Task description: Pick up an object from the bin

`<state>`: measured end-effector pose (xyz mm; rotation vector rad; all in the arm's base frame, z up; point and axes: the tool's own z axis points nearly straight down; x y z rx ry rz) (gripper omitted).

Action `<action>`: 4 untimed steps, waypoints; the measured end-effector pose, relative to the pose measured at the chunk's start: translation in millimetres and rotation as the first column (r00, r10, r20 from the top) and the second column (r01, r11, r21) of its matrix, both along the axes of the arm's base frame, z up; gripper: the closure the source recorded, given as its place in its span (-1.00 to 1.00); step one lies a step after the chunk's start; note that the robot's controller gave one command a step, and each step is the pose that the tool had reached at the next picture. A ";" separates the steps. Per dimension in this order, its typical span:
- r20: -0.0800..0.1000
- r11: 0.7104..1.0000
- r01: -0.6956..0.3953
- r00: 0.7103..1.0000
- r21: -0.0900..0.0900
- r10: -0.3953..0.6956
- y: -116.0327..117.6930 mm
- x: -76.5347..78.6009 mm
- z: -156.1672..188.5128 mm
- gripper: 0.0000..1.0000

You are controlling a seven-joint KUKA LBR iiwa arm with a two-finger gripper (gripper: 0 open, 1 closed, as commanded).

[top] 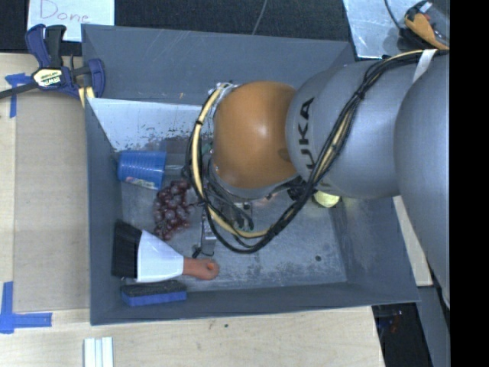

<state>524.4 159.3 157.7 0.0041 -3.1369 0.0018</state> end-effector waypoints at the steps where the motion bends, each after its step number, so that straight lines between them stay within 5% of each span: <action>1: 0.007 1.000 0.004 1.000 0.002 -0.004 -0.3 2.1 3.9 -1.00; 2: 0.011 0.932 -0.363 0.932 0.000 0.363 -0.8 100.1 -82.1 -1.00; 3: 0.014 0.987 -0.163 0.987 0.003 0.163 -12.1 84.0 -5.4 -1.00; 4: -0.004 0.935 -0.354 0.935 0.003 0.354 -5.2 92.8 -80.5 -1.00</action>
Offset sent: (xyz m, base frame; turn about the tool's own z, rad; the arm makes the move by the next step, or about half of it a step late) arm 0.1036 0.0003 -0.0877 -0.3915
